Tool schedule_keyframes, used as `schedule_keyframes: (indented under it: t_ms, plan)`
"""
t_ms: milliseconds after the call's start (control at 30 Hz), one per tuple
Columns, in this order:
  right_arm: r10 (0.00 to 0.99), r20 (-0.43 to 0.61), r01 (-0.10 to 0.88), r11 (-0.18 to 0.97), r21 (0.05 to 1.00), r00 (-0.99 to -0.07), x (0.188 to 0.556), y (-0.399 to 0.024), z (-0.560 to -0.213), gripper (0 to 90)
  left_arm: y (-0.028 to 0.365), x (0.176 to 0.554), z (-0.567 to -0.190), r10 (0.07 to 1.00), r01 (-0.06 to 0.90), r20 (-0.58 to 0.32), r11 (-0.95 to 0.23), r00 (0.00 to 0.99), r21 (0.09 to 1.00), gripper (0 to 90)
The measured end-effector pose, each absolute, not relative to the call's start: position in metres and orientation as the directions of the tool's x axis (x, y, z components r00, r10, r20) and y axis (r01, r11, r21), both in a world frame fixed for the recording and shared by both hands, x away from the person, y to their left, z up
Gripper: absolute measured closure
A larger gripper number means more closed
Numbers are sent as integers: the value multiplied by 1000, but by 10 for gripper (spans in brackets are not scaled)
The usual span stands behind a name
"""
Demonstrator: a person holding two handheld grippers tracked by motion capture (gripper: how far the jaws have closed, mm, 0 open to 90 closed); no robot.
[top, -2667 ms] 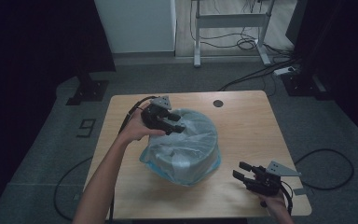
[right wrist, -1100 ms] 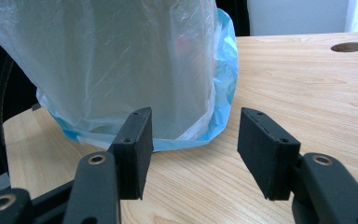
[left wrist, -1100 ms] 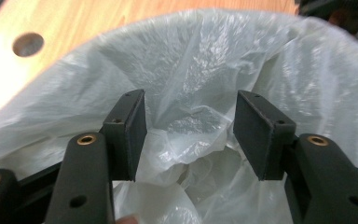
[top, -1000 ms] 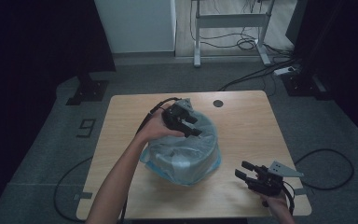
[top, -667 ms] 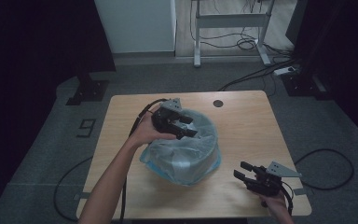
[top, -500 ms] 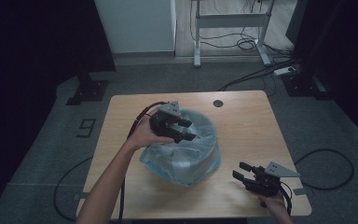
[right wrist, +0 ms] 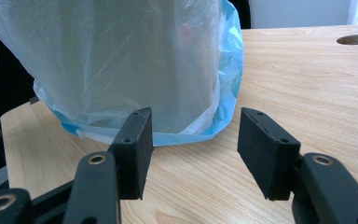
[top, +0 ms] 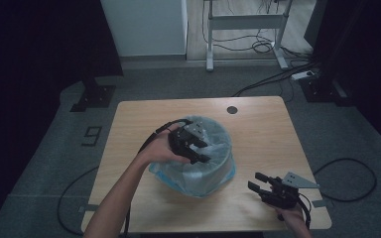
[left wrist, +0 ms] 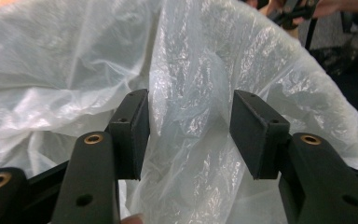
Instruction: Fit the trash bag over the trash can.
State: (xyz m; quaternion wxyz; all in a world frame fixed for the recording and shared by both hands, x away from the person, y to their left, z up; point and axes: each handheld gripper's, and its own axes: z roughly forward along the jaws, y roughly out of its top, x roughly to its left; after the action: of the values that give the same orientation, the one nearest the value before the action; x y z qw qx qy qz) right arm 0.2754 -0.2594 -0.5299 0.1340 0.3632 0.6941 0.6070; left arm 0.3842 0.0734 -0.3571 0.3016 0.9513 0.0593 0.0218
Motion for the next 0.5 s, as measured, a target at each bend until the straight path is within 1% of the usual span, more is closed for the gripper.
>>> schedule_keyframes:
  t_ms: [167, 300, 400, 500]
  plan:
    - [665, 252, 340, 4, 940, -703, 275, -259, -530, 447, 69, 384, -360, 122, 100, 6, -839, 993, 535, 468]
    - [665, 252, 341, 5, 940, -703, 275, -258, -530, 446, 69, 384, -360, 127, 106, 2, -839, 992, 534, 461]
    - [666, 251, 341, 6, 940, -703, 275, -259, -530, 446, 73, 385, -358, 141, 109, 13, -818, 990, 565, 431]
    - [666, 250, 339, 4, 941, -703, 275, -259, -529, 447, 80, 386, -354, 167, 118, 19, -767, 986, 630, 395]
